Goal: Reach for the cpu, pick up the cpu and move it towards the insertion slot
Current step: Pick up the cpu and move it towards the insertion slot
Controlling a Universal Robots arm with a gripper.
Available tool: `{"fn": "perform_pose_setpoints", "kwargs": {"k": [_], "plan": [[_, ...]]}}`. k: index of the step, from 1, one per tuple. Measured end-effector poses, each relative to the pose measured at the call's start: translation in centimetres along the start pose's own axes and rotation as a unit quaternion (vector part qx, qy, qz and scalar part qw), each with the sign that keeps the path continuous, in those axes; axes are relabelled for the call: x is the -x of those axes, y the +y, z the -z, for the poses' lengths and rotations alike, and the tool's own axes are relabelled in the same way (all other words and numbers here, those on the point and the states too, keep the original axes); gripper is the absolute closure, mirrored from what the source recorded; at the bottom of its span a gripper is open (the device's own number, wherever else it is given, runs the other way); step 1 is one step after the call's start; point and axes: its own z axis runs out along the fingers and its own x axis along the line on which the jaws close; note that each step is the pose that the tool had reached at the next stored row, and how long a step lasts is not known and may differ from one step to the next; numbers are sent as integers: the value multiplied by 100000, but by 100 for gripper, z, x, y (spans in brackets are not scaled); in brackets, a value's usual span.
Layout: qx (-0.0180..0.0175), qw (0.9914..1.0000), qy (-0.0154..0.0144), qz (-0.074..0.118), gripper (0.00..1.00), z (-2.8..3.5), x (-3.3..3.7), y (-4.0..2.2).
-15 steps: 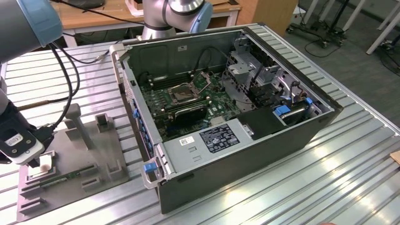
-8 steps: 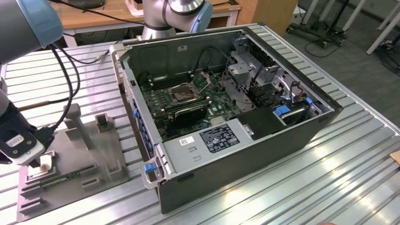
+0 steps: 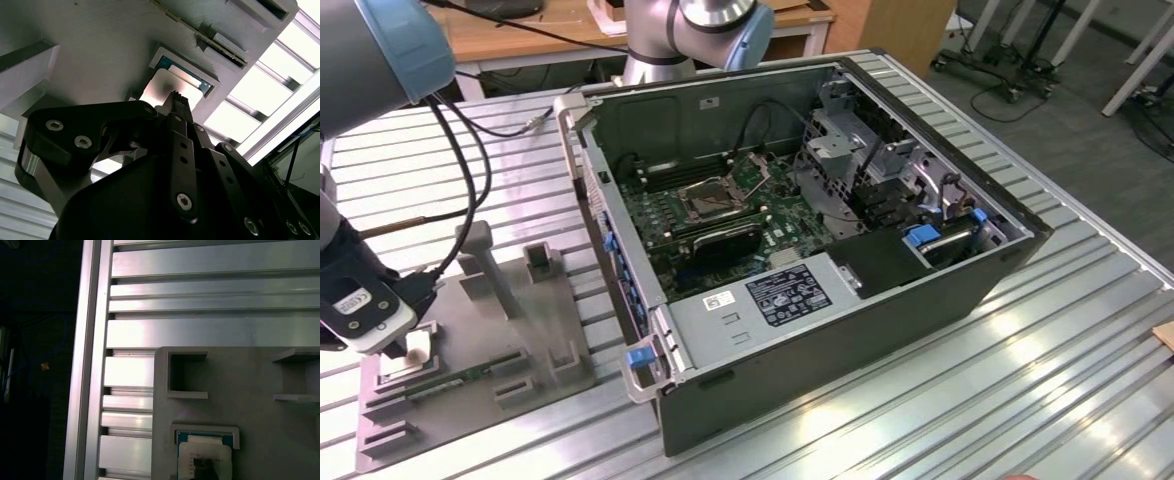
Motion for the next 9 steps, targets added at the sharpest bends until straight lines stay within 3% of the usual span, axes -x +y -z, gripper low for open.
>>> {"fn": "perform_pose_setpoints", "kwargs": {"k": [8,9], "plan": [[1,100000,1,2,89,-1,0,0],[1,100000,-2,0,83,-1,0,0]]}}
